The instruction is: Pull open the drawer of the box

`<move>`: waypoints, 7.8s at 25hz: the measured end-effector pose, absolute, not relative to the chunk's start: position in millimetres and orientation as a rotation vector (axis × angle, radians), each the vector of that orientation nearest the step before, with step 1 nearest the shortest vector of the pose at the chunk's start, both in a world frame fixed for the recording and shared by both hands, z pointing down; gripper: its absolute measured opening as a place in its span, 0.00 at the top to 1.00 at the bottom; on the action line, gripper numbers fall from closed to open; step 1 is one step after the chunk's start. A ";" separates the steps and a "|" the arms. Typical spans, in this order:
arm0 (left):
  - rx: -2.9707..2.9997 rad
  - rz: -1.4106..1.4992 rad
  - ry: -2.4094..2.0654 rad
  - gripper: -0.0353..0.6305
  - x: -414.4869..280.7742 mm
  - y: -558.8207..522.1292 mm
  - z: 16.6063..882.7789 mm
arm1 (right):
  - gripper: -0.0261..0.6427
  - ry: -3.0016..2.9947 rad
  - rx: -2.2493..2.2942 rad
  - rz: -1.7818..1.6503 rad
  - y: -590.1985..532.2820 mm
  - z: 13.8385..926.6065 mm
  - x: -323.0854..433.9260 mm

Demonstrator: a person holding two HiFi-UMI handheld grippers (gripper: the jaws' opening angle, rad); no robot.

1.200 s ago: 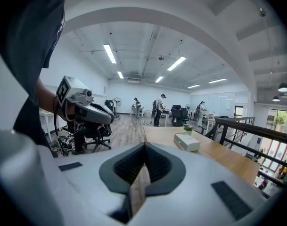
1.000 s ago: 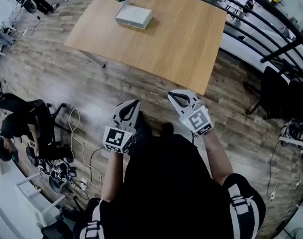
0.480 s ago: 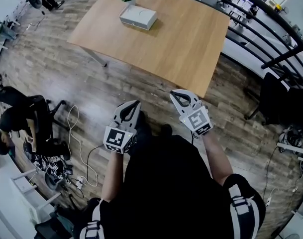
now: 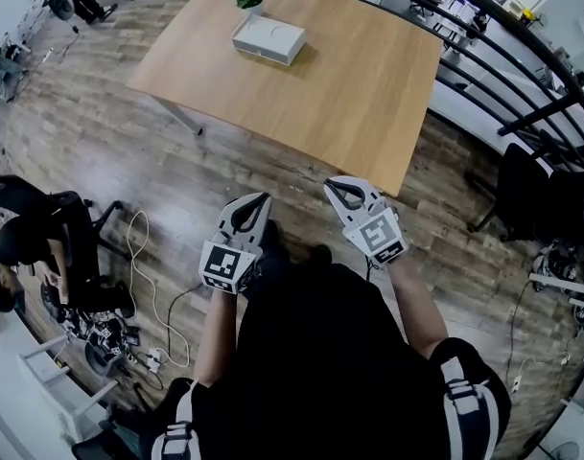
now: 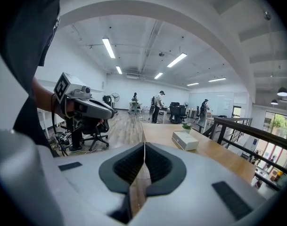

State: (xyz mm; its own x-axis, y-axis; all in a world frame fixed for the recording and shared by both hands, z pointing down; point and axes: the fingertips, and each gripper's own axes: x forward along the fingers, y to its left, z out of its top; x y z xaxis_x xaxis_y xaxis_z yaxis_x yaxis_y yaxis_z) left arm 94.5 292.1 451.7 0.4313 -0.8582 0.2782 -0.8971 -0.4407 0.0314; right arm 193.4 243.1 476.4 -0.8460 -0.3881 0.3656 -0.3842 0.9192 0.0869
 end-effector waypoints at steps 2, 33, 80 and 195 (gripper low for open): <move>2.518 0.334 -1.530 0.91 84.4 285.9 451.2 | 0.92 -2.690 0.569 -0.010 242.3 477.0 181.3; 2.702 0.351 -1.231 0.91 -91.3 214.4 460.4 | 0.92 -2.547 0.999 -0.007 182.7 480.7 27.9; 2.429 0.370 -1.600 0.91 -142.7 68.9 458.6 | 0.92 -2.661 0.623 -0.019 -12.2 494.5 -41.3; 2.111 0.705 -1.219 0.75 -132.7 -261.4 755.4 | 0.92 -2.338 0.819 0.329 -178.9 582.8 13.2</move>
